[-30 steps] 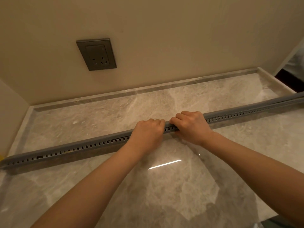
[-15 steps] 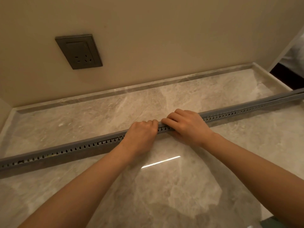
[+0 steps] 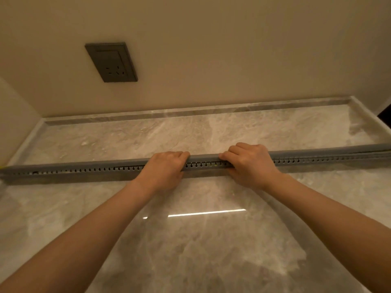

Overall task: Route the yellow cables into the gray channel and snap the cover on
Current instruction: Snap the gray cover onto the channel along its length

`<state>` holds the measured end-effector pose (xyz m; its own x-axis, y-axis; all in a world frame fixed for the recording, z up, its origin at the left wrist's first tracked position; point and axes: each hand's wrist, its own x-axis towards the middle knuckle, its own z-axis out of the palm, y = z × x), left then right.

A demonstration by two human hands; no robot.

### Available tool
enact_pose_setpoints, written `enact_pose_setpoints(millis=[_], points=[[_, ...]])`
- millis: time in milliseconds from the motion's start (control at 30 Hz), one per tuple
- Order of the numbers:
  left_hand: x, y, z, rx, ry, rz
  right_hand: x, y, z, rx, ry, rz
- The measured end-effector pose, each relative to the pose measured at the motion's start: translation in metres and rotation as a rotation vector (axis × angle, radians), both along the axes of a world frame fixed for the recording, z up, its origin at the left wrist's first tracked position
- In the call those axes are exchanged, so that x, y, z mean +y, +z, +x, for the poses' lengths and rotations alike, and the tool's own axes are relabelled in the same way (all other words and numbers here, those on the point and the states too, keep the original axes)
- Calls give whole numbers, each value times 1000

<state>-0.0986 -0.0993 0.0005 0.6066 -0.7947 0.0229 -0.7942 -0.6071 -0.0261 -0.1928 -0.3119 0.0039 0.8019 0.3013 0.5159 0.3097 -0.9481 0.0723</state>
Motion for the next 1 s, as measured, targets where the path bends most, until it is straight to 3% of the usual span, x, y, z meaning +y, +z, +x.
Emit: enact_pose_setpoints(millis=[100,233,433,767,1000], points=[[-7,1,-7,-53,36,22,-2,-2,-1,9,17,9],[-30,2,-26,-93,-8,-106,-2,-2,1,-7,21,9],[-69,-3,-50,-7,115,-308,-2,-8,-2,-66,37,73],[-65,-1,-48,-135,21,-237,-10,-17,-13,-16,9,100],[-65,0,-50,-56,38,-195,-47,-16,-38,-62,-137,74]])
